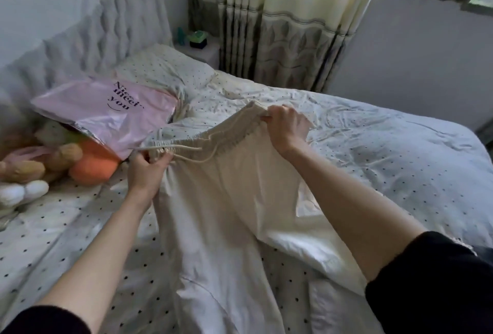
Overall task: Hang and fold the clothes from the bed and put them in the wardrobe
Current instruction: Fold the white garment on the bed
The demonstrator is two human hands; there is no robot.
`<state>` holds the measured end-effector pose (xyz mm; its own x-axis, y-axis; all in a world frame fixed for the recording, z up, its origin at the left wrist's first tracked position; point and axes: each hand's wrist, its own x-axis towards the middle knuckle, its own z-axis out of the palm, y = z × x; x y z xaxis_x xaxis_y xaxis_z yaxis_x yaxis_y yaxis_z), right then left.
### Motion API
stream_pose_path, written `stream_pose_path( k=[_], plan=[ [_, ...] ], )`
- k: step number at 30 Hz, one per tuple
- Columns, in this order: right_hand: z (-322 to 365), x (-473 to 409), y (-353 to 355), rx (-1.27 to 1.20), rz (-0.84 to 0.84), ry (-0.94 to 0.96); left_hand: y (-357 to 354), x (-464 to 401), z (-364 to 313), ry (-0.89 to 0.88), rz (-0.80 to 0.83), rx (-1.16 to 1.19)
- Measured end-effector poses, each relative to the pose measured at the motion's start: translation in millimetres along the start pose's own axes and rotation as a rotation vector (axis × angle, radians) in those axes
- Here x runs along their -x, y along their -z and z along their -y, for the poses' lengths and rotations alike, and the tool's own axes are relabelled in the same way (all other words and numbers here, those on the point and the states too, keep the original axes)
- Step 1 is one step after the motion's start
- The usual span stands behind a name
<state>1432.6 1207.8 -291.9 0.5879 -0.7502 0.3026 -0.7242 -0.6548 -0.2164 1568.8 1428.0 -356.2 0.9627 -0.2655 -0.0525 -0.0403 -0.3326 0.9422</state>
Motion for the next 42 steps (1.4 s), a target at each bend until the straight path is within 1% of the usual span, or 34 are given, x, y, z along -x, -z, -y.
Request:
stream_pose_path(
  k=[2,4,6,7,9,11,13,15,16,18,19,22,25,27,29,31,33,35,38,40,42],
  plan=[
    [10.8,-20.0,-11.4,-0.075,0.020,-0.039,1.8,-25.8,0.5,-0.048,-0.037,-0.039],
    [17.0,-35.6,-24.0,-0.228,0.080,-0.051,0.9,-48.2,7.7,-0.052,-0.055,-0.097],
    [19.6,-35.0,-37.2,-0.324,0.194,-0.032,-2.8,-60.2,22.8,-0.006,0.015,-0.145],
    [20.6,-27.0,-47.8,-0.322,0.265,-0.019,-4.1,-61.0,35.2,0.025,0.083,-0.180],
    [16.3,5.9,-71.0,-0.293,0.369,-0.008,-4.8,-46.4,68.5,0.091,0.244,-0.286],
    [8.2,54.1,-94.1,-0.254,0.440,-0.004,-3.3,-20.3,108.0,0.232,0.379,-0.398],
    [-1.1,108.5,-112.7,-0.226,0.519,-0.010,-0.8,10.1,142.8,0.332,0.400,-0.480],
    [-11.7,161.5,-128.5,-0.172,0.573,0.034,0.7,37.0,165.8,0.320,0.319,-0.533],
    [-17.5,188.6,-134.4,-0.125,0.601,0.066,1.9,49.6,174.6,0.311,0.273,-0.526],
    [-31.1,232.6,-142.3,-0.059,0.631,0.083,5.3,71.3,186.0,0.333,0.226,-0.429],
    [-37.3,248.7,-144.6,-0.040,0.641,0.070,6.0,79.9,191.7,0.363,0.228,-0.371],
    [-52.2,297.9,-147.0,-0.033,0.730,-0.027,12.0,115.3,219.3,0.477,0.305,-0.299],
    [-68.8,339.7,-148.0,-0.100,0.819,-0.160,17.3,146.5,239.3,0.517,0.312,-0.250],
    [-81.9,371.2,-145.6,-0.158,0.816,-0.219,20.3,172.8,249.4,0.555,0.328,-0.224],
    [-90.9,398.7,-143.0,-0.216,0.784,-0.276,24.1,199.7,260.3,0.605,0.378,-0.215],
    [-99.6,431.1,-141.0,-0.256,0.803,-0.342,28.2,236.1,270.9,0.651,0.437,-0.217],
    [-107.0,460.6,-141.4,-0.269,0.875,-0.396,31.2,271.6,282.4,0.674,0.466,-0.214],
    [-114.6,487.6,-141.4,-0.285,0.969,-0.451,33.0,303.4,293.5,0.679,0.454,-0.207],
    [-127.9,524.6,-138.6,-0.312,1.056,-0.472,33.3,342.8,307.4,0.690,0.441,-0.183],
    [-135.4,550.2,-135.3,-0.326,1.048,-0.483,33.7,370.7,317.9,0.706,0.453,-0.191],
    [-139.1,563.0,-134.2,-0.355,1.002,-0.490,36.1,388.6,326.5,0.704,0.446,-0.184]
  ],
)
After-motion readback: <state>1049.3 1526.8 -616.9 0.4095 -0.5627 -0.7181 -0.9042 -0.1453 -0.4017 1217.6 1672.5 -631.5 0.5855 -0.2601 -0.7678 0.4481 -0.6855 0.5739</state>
